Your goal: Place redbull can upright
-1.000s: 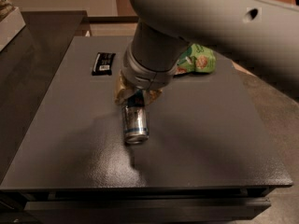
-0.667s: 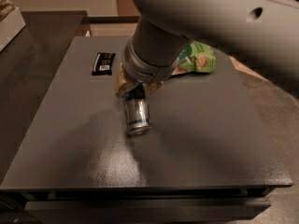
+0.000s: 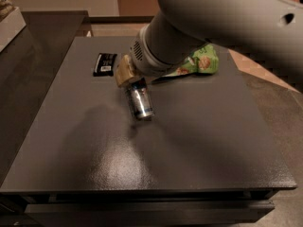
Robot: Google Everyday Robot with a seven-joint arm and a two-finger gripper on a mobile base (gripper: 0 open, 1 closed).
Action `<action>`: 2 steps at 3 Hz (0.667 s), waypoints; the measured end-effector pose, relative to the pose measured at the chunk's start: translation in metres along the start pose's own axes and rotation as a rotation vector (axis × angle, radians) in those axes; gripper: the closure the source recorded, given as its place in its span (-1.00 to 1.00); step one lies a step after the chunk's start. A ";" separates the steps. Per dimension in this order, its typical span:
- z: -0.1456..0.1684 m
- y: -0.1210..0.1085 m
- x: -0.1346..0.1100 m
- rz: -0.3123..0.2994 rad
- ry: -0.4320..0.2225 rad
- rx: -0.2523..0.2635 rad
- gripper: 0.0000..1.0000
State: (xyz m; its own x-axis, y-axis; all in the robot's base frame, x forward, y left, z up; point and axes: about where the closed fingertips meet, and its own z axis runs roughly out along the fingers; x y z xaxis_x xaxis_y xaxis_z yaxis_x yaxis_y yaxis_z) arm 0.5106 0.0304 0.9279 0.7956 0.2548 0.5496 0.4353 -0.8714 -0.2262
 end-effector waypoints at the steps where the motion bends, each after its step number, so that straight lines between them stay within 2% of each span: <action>1: -0.002 -0.002 0.013 -0.093 0.070 0.076 1.00; 2: -0.003 -0.007 0.023 -0.164 0.139 0.166 1.00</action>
Offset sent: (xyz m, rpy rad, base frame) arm 0.0190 0.0136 0.0249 0.1993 -0.2517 0.3475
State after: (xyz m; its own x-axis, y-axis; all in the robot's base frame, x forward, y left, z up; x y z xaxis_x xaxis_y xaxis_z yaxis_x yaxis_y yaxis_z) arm 0.5245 0.0407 0.9449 0.6484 0.3166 0.6923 0.6257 -0.7398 -0.2476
